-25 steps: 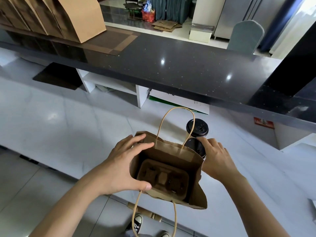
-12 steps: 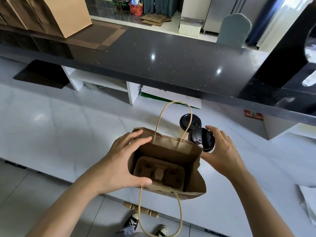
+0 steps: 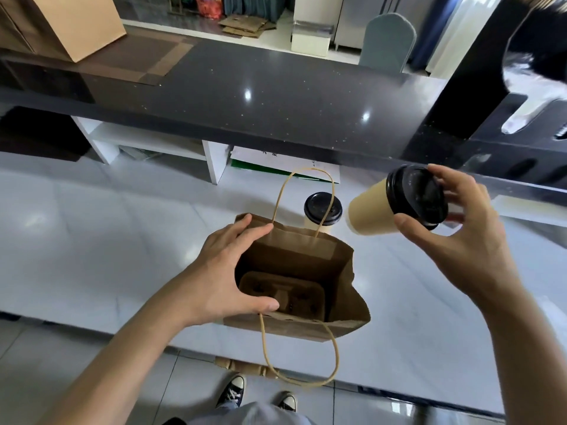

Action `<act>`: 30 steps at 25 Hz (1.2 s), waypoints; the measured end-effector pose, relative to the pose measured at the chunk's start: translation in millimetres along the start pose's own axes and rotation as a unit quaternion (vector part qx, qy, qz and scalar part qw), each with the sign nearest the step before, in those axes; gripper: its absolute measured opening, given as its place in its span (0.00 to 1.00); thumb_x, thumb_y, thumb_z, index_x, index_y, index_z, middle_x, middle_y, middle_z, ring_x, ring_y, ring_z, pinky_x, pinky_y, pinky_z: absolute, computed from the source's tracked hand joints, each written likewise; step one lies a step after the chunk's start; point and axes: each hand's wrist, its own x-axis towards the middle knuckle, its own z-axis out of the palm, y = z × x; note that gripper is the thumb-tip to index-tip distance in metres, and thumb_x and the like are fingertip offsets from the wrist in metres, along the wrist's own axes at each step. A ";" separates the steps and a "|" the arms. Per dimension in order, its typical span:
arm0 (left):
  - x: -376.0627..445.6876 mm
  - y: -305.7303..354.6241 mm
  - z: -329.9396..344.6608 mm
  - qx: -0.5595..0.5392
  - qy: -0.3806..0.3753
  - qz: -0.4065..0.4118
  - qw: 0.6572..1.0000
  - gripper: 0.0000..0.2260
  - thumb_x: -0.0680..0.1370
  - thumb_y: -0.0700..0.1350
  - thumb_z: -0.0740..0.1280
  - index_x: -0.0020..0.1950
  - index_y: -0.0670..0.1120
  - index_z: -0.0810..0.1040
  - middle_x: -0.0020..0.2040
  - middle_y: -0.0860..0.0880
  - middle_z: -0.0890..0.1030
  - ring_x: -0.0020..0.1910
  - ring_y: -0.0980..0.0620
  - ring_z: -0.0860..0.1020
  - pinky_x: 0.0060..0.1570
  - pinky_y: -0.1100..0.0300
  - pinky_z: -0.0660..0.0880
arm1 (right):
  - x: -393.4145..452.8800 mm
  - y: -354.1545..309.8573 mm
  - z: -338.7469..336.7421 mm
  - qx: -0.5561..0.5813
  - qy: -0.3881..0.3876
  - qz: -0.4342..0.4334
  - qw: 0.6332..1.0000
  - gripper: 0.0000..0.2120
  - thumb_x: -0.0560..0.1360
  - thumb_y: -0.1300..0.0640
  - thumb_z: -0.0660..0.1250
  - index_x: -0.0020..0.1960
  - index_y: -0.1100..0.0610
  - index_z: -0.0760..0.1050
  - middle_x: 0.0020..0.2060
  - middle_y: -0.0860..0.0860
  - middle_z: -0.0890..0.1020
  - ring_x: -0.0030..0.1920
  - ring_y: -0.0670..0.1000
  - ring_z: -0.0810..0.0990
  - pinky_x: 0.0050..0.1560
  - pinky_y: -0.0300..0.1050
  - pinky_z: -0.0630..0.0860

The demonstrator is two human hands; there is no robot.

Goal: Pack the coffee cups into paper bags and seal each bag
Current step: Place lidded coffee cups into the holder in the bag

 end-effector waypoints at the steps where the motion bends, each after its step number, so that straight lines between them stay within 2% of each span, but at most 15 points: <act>1: 1.0 0.8 -0.3 0.002 -0.003 -0.001 1.000 0.50 0.64 0.64 0.80 0.77 0.73 0.51 0.80 0.67 0.45 0.80 0.62 0.44 0.78 0.47 0.57 | -0.1 -7.0 -5.2 0.010 0.007 -0.012 1.000 0.38 0.67 0.38 0.76 0.73 0.45 0.69 0.63 0.47 0.74 0.59 0.43 0.77 0.53 0.24 0.71; 3: 2.0 2.1 -0.6 0.004 -0.007 -0.001 1.000 0.51 0.64 0.64 0.80 0.77 0.73 0.50 0.81 0.67 0.44 0.80 0.61 0.44 0.78 0.46 0.57 | -0.4 -20.5 -11.9 0.029 0.010 -0.033 0.999 0.38 0.67 0.37 0.77 0.73 0.45 0.69 0.63 0.47 0.76 0.61 0.41 0.76 0.56 0.24 0.71; 5: 2.2 1.9 -0.5 0.005 -0.009 0.002 1.000 0.52 0.64 0.64 0.80 0.77 0.74 0.47 0.81 0.66 0.44 0.80 0.61 0.43 0.78 0.46 0.56 | -1.5 -32.7 -14.3 0.043 -0.009 -0.056 0.997 0.37 0.67 0.38 0.74 0.74 0.44 0.69 0.64 0.48 0.77 0.63 0.42 0.76 0.60 0.30 0.72; 9: -0.2 -2.5 1.1 0.001 -0.002 0.006 1.000 0.56 0.62 0.66 0.80 0.76 0.76 0.42 0.81 0.67 0.44 0.80 0.62 0.44 0.76 0.49 0.56 | -7.7 -55.1 2.8 0.072 -0.118 -0.111 0.984 0.37 0.69 0.42 0.75 0.75 0.46 0.68 0.66 0.49 0.76 0.66 0.50 0.76 0.65 0.41 0.73; 14: 0.1 -4.6 2.7 -0.040 0.021 0.010 0.999 0.60 0.58 0.66 0.81 0.77 0.75 0.41 0.81 0.65 0.49 0.81 0.61 0.46 0.78 0.44 0.59 | -16.4 -67.6 48.2 0.070 -0.237 -0.115 0.962 0.37 0.67 0.44 0.77 0.73 0.45 0.69 0.64 0.46 0.74 0.66 0.46 0.74 0.61 0.30 0.69; 18: -0.5 -7.5 5.2 -0.040 0.030 0.016 0.999 0.62 0.57 0.67 0.80 0.77 0.74 0.38 0.81 0.65 0.51 0.79 0.63 0.47 0.77 0.52 0.57 | -18.2 -63.5 76.1 0.037 -0.288 -0.117 0.950 0.37 0.68 0.43 0.78 0.73 0.43 0.67 0.62 0.42 0.73 0.65 0.44 0.73 0.63 0.38 0.75; 21: -1.4 -8.9 6.8 -0.042 0.031 0.017 0.999 0.63 0.57 0.67 0.81 0.76 0.74 0.37 0.81 0.64 0.52 0.79 0.63 0.48 0.75 0.54 0.55 | -17.8 -59.0 91.2 -0.002 -0.312 -0.143 0.939 0.38 0.67 0.41 0.77 0.73 0.42 0.67 0.61 0.40 0.72 0.64 0.44 0.73 0.64 0.44 0.75; 27: -3.7 -10.7 8.0 -0.051 0.035 0.027 0.998 0.63 0.58 0.63 0.83 0.77 0.73 0.39 0.80 0.66 0.51 0.78 0.64 0.48 0.74 0.58 0.55 | -15.7 -51.5 122.3 -0.104 -0.371 -0.206 0.900 0.41 0.68 0.38 0.76 0.76 0.44 0.63 0.64 0.44 0.74 0.64 0.46 0.73 0.63 0.42 0.73; 30: -5.0 -10.3 8.6 -0.052 0.038 0.030 0.997 0.63 0.58 0.62 0.83 0.77 0.74 0.39 0.80 0.67 0.50 0.79 0.64 0.47 0.75 0.58 0.55 | -18.0 -53.3 137.0 -0.136 -0.396 -0.232 0.878 0.41 0.69 0.37 0.75 0.76 0.46 0.64 0.63 0.46 0.75 0.63 0.49 0.74 0.61 0.45 0.74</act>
